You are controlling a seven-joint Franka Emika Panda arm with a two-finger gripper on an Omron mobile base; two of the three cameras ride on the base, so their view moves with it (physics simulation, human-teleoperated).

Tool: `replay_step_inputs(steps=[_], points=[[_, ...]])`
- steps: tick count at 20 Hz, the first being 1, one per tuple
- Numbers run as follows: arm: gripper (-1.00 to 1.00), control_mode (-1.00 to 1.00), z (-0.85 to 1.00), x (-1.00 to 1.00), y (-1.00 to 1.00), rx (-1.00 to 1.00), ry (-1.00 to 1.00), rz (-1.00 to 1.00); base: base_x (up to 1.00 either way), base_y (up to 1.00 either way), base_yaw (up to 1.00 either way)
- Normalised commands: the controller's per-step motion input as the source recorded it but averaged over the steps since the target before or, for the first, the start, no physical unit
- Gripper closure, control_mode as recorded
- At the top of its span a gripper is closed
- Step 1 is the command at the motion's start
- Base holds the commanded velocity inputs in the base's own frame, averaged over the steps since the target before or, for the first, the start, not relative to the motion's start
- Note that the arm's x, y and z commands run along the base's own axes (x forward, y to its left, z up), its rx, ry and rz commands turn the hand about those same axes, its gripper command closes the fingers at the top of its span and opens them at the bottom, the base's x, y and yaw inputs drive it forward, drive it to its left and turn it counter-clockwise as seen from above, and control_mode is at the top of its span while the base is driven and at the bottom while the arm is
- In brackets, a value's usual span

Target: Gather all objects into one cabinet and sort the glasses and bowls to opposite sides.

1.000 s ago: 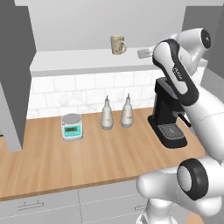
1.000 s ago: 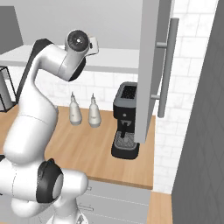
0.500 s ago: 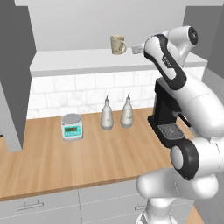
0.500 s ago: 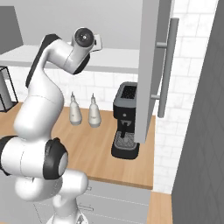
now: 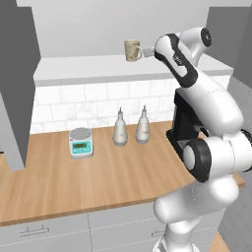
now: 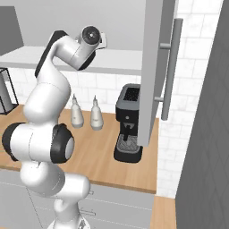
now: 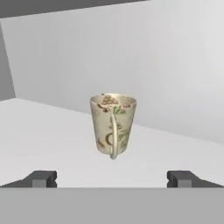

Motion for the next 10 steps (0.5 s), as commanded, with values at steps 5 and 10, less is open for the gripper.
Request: replay_step_inputs(steps=[5, 10], points=[[-1.0, -1.0, 0.0, 0.27, 0.0, 0.0, 0.0, 0.0, 0.0, 0.0, 0.0], [-1.0, -1.0, 0.0, 0.25, 0.02, 0.0, 0.0, 0.0, 0.0, 0.0, 0.0]])
